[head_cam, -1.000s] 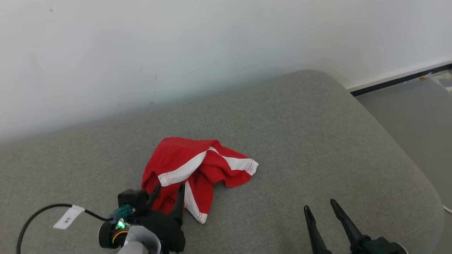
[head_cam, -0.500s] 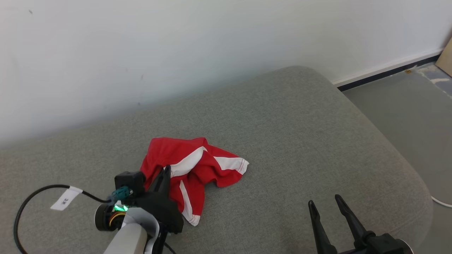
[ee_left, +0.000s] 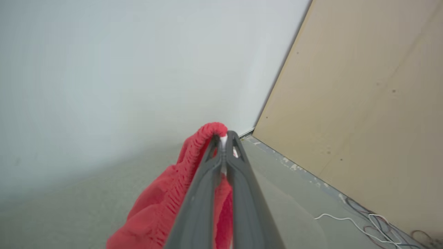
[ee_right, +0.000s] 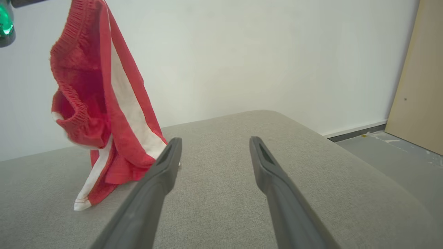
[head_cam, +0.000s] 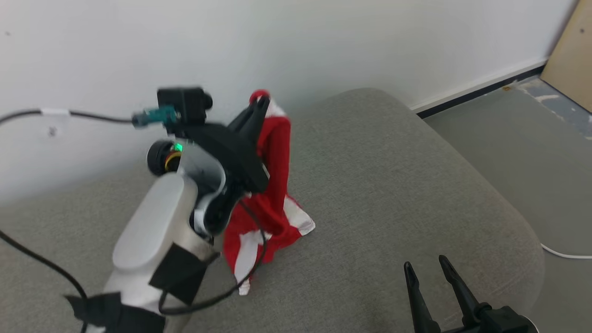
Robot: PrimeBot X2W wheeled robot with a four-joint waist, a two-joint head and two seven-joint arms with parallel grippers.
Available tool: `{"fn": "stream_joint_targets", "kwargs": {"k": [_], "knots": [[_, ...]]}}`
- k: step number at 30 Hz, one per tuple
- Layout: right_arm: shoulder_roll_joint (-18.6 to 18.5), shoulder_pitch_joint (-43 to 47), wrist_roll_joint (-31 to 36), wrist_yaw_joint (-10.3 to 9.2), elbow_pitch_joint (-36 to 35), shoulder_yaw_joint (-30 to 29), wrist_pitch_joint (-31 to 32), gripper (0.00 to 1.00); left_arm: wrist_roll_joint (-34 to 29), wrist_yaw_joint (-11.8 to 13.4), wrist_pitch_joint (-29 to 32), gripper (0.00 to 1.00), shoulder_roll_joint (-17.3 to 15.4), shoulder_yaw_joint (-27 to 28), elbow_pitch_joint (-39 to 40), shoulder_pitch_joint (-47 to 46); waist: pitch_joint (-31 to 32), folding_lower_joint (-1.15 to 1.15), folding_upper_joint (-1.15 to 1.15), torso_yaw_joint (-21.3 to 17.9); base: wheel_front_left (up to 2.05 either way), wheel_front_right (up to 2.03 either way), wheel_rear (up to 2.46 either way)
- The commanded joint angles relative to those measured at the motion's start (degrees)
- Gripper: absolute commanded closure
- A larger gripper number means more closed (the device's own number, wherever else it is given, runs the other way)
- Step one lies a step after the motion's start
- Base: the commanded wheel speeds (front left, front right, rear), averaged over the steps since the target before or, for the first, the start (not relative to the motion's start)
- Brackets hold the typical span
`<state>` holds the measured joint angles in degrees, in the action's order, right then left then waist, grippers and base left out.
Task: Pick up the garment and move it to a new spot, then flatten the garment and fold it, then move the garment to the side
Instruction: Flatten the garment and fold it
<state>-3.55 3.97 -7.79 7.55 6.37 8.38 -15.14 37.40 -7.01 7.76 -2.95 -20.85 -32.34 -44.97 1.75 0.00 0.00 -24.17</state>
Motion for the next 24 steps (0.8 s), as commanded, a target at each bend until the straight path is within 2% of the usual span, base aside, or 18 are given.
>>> {"fn": "stream_joint_targets", "kwargs": {"k": [1, 4, 9, 12, 15, 17, 20, 24], "knots": [[0.21, 0.30, -0.39, -0.13, 0.23, -0.17, -0.06, 0.00, 5.18, 0.18, 2.39, 1.00, 0.07, -0.54, 1.76, -2.95, 0.27, 0.00, 0.00, -1.31, 0.00, 0.00, 0.00], [0.38, 0.45, -0.61, -0.13, 0.31, -0.34, -0.06, 0.00, 10.30, 1.88, 4.60, 1.00, 0.08, -1.91, 3.91, -6.66, 0.31, 0.00, 0.00, -1.70, 0.00, 0.00, 0.00], [0.60, 0.63, -0.47, -0.13, 0.12, -0.69, -0.06, 0.00, 13.67, 4.89, 4.93, 1.00, 0.02, -3.41, 4.86, -8.06, 0.15, 0.00, 0.00, -1.03, 0.00, 0.00, 0.00], [0.63, 0.67, -0.73, -0.13, -0.15, -1.02, -0.06, 0.00, 14.95, 4.52, 6.42, 1.00, -0.98, -3.71, 4.37, -3.24, -0.14, 0.00, 0.00, -0.08, 0.00, 0.00, 0.00], [0.71, 1.05, -0.91, -0.13, -0.08, -0.93, -0.06, 0.00, 16.88, 2.46, 6.91, 1.00, -3.16, -4.09, 5.42, 3.72, -0.71, 0.00, 0.00, 1.24, 0.00, 0.00, 0.00], [0.69, 1.05, -1.15, -0.13, -0.22, -1.04, -0.06, 0.00, 18.12, 0.80, 6.06, 1.00, -5.14, -4.61, 7.33, 9.18, -1.27, 0.00, 0.00, 2.07, 0.00, 0.00, 0.00], [0.68, 0.97, -1.32, -0.13, -0.53, -1.16, -0.06, 0.00, 17.42, -0.27, 4.31, 1.00, -10.25, -6.95, 10.20, 17.12, -2.20, 0.00, 0.00, 3.53, 0.00, 0.00, 0.00], [0.68, 1.08, -1.23, -0.13, -0.06, -1.15, -0.06, 0.00, 11.91, -0.48, -3.30, 1.00, -17.38, -10.18, 12.96, 23.53, -2.86, 0.00, 0.00, 5.95, 0.00, 0.00, 0.00]]}}
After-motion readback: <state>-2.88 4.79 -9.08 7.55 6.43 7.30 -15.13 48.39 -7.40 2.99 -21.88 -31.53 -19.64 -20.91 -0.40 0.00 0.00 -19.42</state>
